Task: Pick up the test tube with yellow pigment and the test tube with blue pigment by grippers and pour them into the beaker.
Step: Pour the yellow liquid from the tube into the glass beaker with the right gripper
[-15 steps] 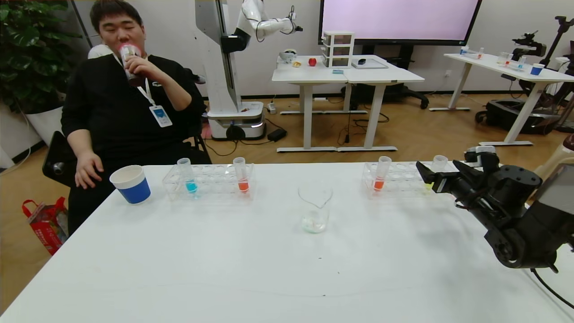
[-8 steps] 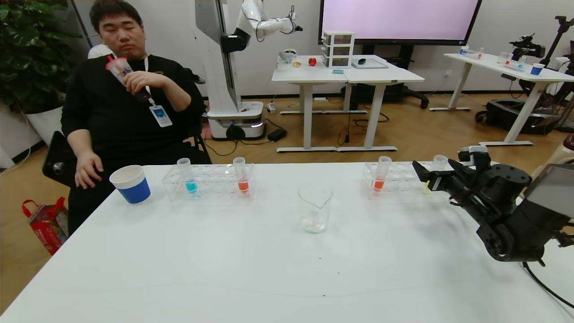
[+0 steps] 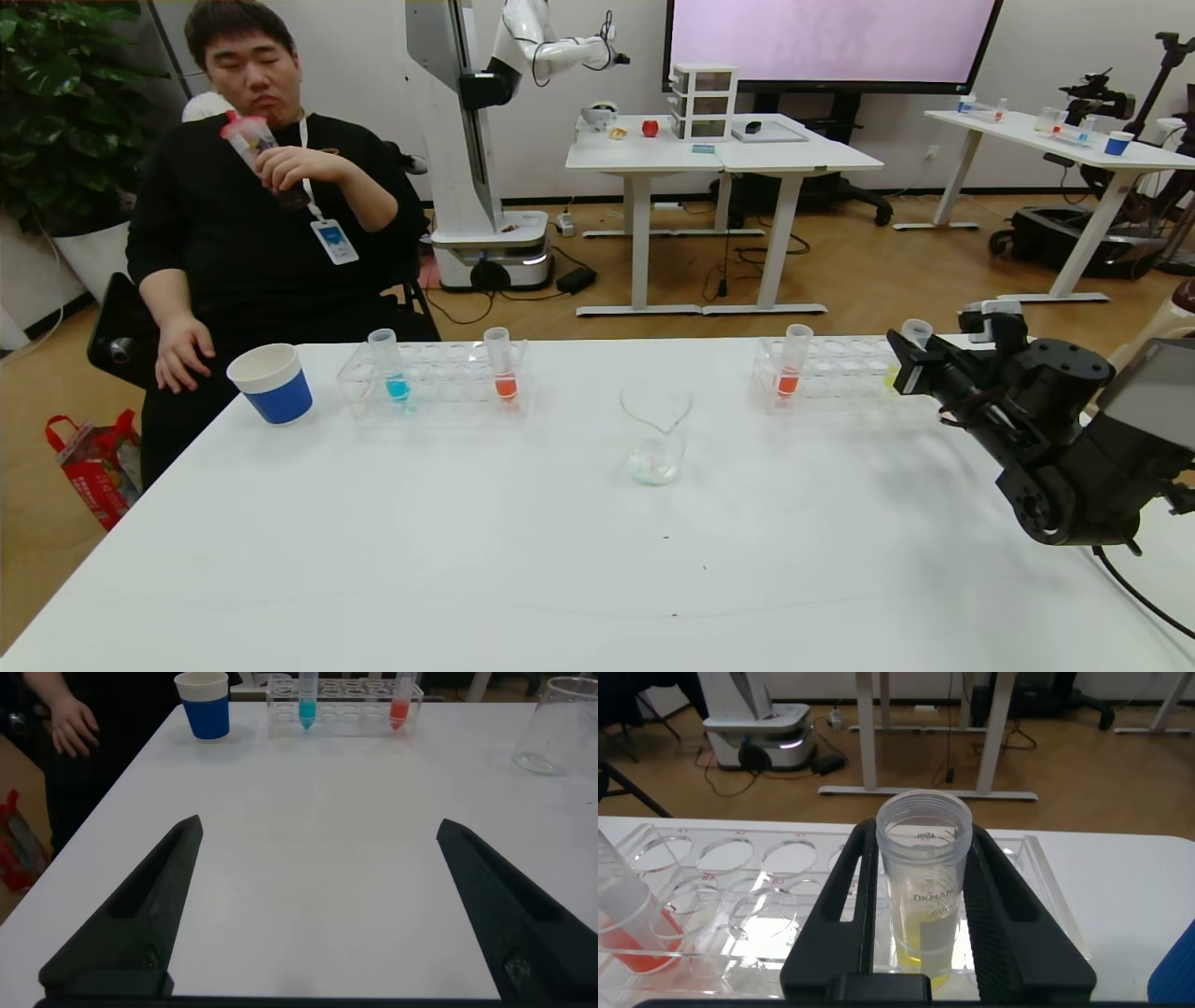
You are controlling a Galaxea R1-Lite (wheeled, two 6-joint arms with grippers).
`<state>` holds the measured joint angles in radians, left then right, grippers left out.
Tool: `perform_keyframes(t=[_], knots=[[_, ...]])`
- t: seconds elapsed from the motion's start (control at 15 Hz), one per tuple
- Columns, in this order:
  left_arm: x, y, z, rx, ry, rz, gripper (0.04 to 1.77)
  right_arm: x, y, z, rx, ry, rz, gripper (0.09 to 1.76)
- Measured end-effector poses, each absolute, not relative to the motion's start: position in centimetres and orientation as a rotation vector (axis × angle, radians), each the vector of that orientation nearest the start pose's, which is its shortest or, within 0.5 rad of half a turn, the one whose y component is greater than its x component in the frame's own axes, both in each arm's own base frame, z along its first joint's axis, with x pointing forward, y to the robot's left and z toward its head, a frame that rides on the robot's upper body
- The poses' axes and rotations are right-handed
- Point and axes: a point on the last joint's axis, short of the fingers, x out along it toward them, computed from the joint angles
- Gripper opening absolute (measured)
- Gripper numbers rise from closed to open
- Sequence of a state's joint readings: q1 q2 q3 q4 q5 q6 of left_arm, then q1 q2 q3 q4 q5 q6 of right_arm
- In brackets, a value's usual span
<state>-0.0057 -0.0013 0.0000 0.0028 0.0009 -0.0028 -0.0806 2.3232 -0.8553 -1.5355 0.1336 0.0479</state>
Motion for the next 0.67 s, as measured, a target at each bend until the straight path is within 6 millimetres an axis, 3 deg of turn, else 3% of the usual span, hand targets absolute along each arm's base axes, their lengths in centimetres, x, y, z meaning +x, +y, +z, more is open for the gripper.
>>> perform_keyframes(t=[0.07,0.33,0.67], knots=[[-2.3,0.0,7.5,-0.003,0.001,-0.005,1.75,39.9,-3.0,6.1,0.04,-0.068,0.052,0.51],[-2.3,0.0,7.5,-0.003,0.002,-0.005,1.75,39.8,-3.1,6.7,0.036,-0.082,0.05,0.51],[-2.3,0.0,7.5,-0.003,0.002,-0.005,1.75,39.6,-2.9,10.1,0.006,-0.114,0.055,0.51]])
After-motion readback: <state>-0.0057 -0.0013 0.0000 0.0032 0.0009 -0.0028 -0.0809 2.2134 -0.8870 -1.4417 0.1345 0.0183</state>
